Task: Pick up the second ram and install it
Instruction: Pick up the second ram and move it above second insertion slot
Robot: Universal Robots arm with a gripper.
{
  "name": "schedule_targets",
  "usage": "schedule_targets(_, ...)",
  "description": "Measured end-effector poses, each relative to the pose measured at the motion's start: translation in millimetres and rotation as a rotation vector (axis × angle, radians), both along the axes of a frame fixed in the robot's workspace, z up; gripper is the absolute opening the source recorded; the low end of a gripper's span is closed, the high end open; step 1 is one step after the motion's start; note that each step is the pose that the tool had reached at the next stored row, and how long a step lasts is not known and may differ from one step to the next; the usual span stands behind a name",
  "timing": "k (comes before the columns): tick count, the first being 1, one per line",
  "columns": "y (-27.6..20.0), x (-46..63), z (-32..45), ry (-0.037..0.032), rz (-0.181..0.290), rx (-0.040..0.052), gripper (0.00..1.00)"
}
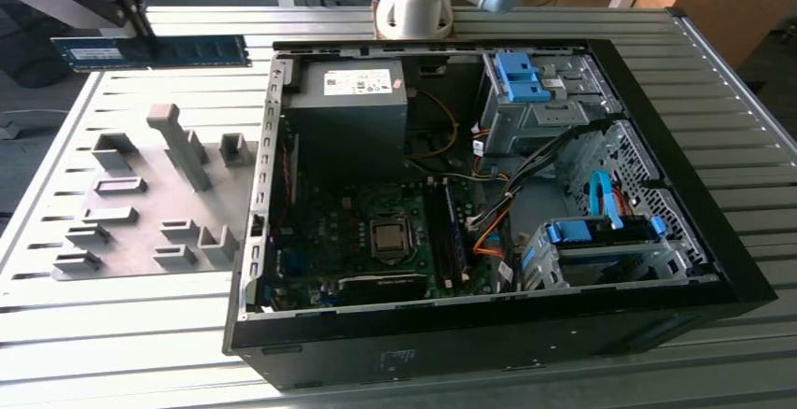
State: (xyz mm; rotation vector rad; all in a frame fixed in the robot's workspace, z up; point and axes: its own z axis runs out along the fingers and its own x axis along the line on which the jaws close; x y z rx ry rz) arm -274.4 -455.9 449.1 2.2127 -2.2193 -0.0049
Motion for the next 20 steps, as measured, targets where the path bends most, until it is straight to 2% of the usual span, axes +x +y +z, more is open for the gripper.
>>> schedule_targets(20,0.0,83.2,0.0,0.0003,0.000,-0.0001,0.14)
